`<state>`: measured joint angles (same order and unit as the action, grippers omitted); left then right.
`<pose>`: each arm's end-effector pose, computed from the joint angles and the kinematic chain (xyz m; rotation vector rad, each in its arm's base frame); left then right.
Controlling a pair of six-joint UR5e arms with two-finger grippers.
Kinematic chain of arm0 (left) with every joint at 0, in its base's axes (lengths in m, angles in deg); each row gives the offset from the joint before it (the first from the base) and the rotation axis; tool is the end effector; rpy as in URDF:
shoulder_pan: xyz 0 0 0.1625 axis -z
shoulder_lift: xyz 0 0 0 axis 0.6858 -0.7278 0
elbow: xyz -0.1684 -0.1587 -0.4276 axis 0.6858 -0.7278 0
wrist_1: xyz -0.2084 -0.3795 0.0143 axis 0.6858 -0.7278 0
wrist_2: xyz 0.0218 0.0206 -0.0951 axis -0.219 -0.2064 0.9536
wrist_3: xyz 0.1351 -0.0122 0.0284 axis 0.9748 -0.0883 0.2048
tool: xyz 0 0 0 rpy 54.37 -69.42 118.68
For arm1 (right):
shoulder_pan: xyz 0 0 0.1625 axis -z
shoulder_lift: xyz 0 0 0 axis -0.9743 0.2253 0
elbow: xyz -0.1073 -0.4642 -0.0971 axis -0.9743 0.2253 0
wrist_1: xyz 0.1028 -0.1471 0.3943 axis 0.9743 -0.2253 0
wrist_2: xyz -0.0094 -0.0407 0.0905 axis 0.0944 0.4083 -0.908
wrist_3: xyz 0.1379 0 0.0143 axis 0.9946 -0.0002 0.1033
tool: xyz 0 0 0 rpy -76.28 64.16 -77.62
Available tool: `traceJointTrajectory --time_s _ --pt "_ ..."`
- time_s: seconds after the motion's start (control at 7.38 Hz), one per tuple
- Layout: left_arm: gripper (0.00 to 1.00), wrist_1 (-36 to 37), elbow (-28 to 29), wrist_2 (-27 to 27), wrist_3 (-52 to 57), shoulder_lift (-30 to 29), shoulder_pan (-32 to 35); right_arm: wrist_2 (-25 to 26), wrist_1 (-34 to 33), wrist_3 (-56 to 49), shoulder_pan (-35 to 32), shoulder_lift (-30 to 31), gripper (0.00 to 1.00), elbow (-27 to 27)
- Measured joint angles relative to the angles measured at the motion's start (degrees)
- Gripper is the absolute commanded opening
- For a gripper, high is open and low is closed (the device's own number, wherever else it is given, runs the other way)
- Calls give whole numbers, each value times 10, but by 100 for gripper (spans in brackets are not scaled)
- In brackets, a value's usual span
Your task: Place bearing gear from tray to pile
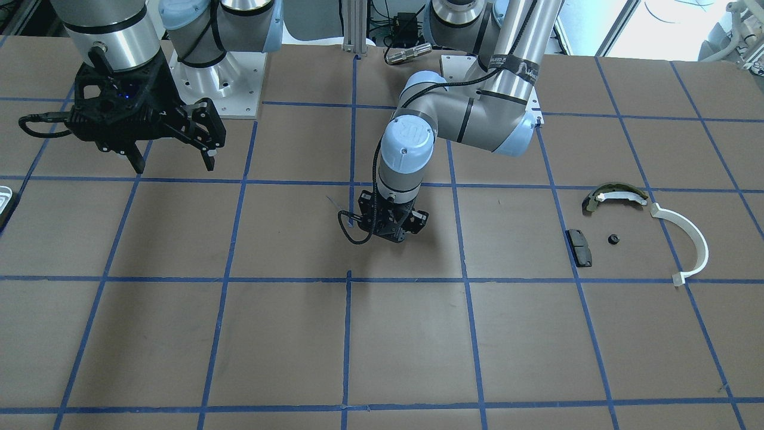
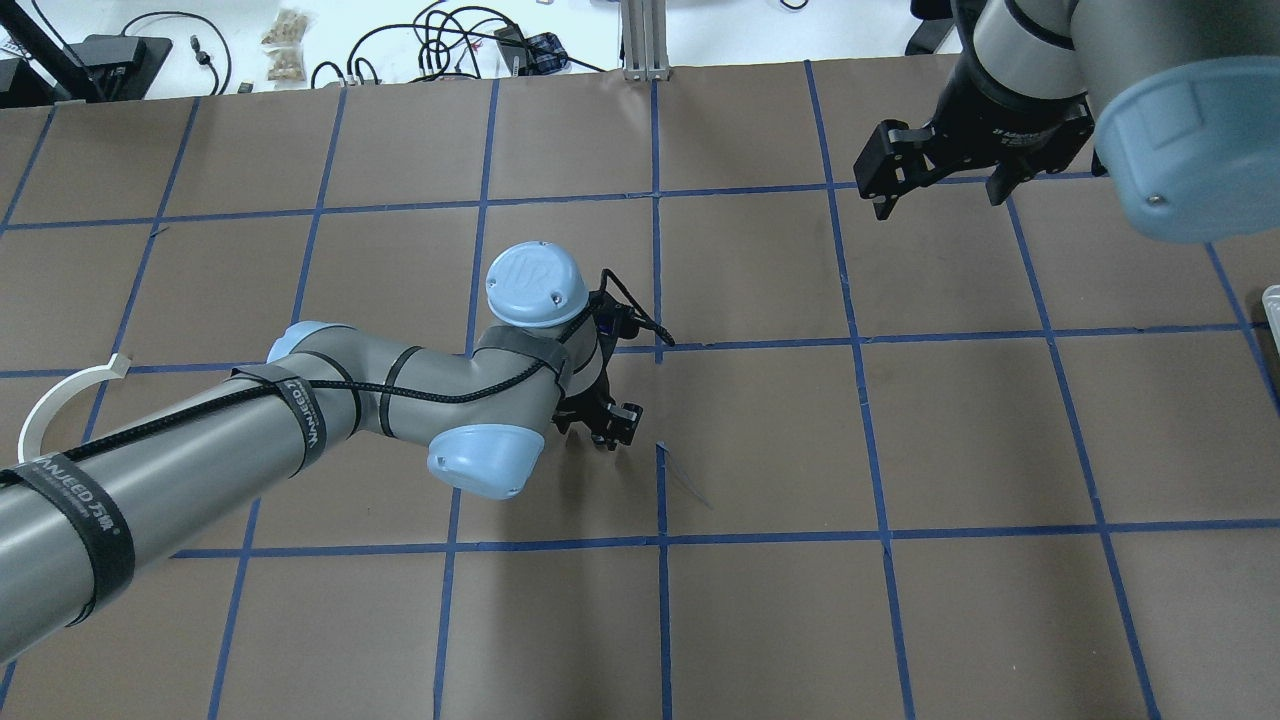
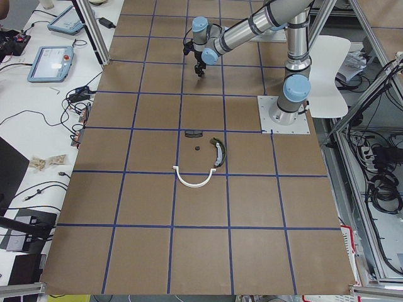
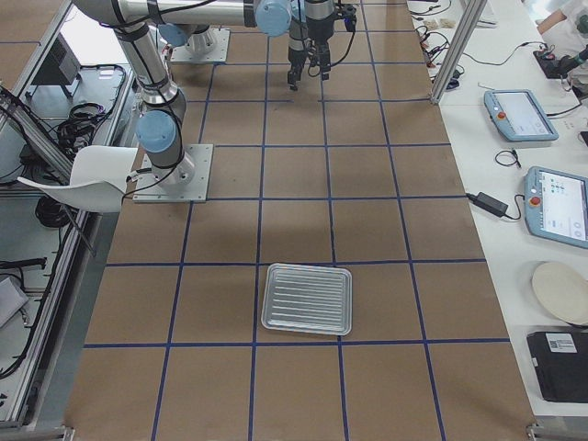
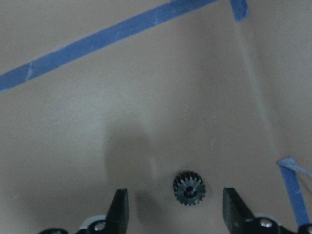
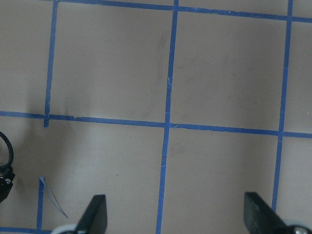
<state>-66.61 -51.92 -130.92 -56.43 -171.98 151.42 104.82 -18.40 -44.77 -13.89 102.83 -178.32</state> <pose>-0.3019 -0.4786 0.1787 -0.5845 -3.0578 -0.0876 0.1399 -0.5169 0.5079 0.1333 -3.1175 0.2215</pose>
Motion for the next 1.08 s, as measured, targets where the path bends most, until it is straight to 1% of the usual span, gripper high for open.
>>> traceJointTrajectory --time_s 0.14,0.27,0.41,0.54,0.68,1.08 --pt "41 1 0 1 1 0 0 0 -1 0 0 -1 100 0" --pt "34 1 0 3 2 -1 1 -1 -2 0 0 -1 100 0" --pt "34 1 1 6 2 -1 1 -1 -3 0 0 -1 100 -1" --pt "22 1 1 8 3 -1 1 -2 -4 0 0 -1 100 -2" --pt "0 1 1 8 3 -1 1 -2 -5 0 0 -1 100 -2" --pt "0 -2 9 8 14 5 -2 -2 -5 0 0 -1 100 -2"
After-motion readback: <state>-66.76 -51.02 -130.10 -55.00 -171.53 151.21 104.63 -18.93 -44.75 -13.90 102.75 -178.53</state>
